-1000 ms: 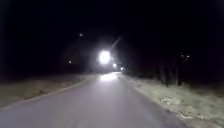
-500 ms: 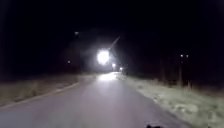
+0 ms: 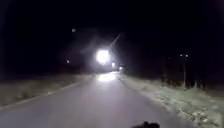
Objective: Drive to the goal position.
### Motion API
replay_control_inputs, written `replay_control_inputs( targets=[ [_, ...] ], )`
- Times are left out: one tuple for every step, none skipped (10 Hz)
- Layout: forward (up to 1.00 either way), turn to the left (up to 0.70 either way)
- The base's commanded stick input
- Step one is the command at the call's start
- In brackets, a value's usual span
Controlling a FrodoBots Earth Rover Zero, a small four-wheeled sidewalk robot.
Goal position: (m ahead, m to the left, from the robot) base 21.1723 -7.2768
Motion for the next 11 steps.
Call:
replay_control_inputs(
  targets=[
    [1.0,0.0],
    [1.0,0.0],
    [1.0,0.0],
    [1.0,0.0],
    [1.0,0.0],
    [1.0,0.0],
    [1.0,0.0],
    [1.0,0.07],
    [1.0,0.29],
    [1.0,0.31],
    [1.0,0.15]
  ],
)
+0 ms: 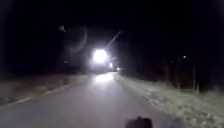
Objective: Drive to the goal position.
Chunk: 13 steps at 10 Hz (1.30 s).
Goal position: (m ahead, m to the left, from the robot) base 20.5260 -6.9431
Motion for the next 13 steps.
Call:
replay_control_inputs(
  targets=[
    [1.0,0.02],
    [1.0,0.0],
    [1.0,0.0],
    [1.0,0.0],
    [1.0,0.0],
    [1.0,0.0],
    [1.0,0.0],
    [1.0,0.0],
    [1.0,0.06],
    [1.0,0.37],
    [1.0,0.4],
    [1.0,0.29],
    [1.0,0.07]
  ],
)
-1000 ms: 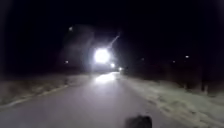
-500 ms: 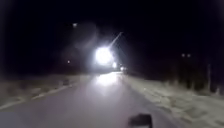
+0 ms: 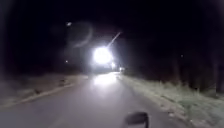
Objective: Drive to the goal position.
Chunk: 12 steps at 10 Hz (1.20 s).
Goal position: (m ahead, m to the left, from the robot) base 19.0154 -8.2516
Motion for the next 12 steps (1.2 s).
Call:
replay_control_inputs(
  targets=[
    [1.0,0.0],
    [1.0,0.0],
    [1.0,0.0],
    [1.0,0.0],
    [1.0,0.0],
    [1.0,0.0],
    [1.0,0.0],
    [1.0,0.0],
    [1.0,0.0],
    [1.0,0.0],
    [1.0,0.0],
    [1.0,0.07]
  ],
)
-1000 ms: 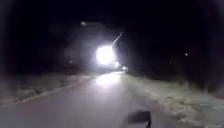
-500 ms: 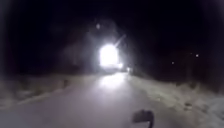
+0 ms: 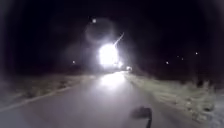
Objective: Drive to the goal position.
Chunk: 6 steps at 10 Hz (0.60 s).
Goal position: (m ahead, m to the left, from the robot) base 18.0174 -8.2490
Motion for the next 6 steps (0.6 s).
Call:
replay_control_inputs(
  targets=[
    [1.0,0.22],
    [1.0,0.06],
    [1.0,0.03],
    [1.0,0.0],
    [1.0,0.0],
    [1.0,0.0]
  ],
)
